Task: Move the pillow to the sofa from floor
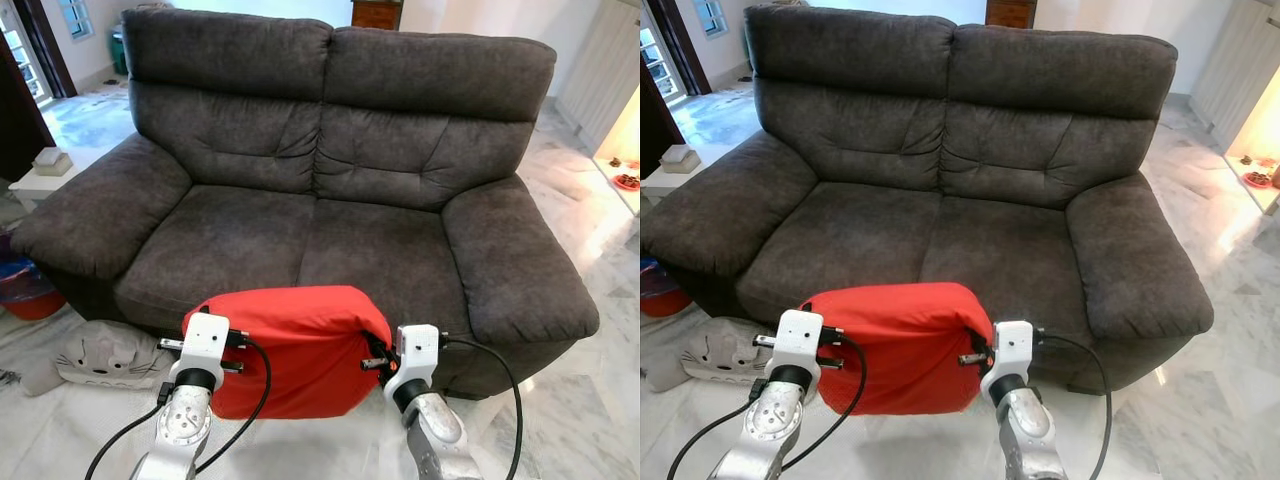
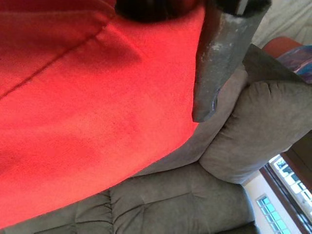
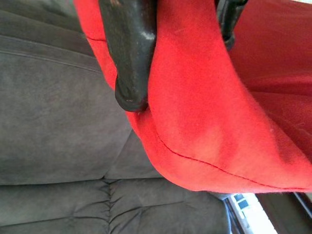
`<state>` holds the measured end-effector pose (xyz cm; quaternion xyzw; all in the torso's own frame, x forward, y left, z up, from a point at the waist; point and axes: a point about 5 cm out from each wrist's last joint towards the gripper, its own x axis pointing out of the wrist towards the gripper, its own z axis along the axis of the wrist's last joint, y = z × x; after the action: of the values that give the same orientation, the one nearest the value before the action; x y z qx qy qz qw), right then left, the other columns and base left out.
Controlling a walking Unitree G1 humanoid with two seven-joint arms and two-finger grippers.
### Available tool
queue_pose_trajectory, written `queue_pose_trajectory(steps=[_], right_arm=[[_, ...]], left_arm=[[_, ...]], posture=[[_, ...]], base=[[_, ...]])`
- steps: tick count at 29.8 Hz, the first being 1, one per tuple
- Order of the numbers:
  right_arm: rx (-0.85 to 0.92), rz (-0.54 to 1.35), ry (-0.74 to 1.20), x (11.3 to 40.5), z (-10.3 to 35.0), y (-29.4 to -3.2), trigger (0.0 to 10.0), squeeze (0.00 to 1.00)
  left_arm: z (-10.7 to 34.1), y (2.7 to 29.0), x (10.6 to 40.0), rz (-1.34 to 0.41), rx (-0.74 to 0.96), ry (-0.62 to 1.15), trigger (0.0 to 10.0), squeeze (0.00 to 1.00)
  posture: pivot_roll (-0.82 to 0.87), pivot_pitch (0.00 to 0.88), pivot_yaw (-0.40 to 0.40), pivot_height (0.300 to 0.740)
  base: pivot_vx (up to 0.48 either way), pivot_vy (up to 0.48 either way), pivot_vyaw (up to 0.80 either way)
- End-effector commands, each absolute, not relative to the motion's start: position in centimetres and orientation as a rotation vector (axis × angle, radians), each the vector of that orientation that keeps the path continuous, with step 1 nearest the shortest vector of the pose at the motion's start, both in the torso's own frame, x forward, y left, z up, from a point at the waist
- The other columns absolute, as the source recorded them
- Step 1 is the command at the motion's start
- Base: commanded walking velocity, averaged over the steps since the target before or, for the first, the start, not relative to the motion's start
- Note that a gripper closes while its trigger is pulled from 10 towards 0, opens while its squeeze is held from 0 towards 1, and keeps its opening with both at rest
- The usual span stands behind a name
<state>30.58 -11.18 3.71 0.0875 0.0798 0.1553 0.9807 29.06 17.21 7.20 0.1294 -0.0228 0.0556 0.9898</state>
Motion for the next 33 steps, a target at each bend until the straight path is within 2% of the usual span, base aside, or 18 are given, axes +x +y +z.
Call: queue_pose_trajectory(steps=[1, 18, 33], right_arm=[[0.188, 0.235, 0.083, 31.05, 4.81, -13.01, 10.0, 0.0], [0.162, 0.208, 0.071, 31.52, 5.3, -13.86, 10.0, 0.0], [0.16, 0.24, 0.078, 31.54, 5.31, -13.31, 10.0, 0.0]], left_arm=[[9.18, 18.83, 29.05, 0.219, 0.238, -0.152, 10.0, 0.0], [9.49, 19.09, 29.14, 0.224, 0.245, -0.159, 10.0, 0.0], [9.57, 18.52, 29.01, 0.197, 0.209, -0.171, 10.0, 0.0]], posture=[[0.16, 0.0, -0.03, 0.74], [0.15, 0.0, -0.022, 0.74], [0.16, 0.0, -0.044, 0.74]], base=[[0.0, 0.0, 0.0], [0.0, -0.386, 0.0], [0.0, 0.0, 0.0]])
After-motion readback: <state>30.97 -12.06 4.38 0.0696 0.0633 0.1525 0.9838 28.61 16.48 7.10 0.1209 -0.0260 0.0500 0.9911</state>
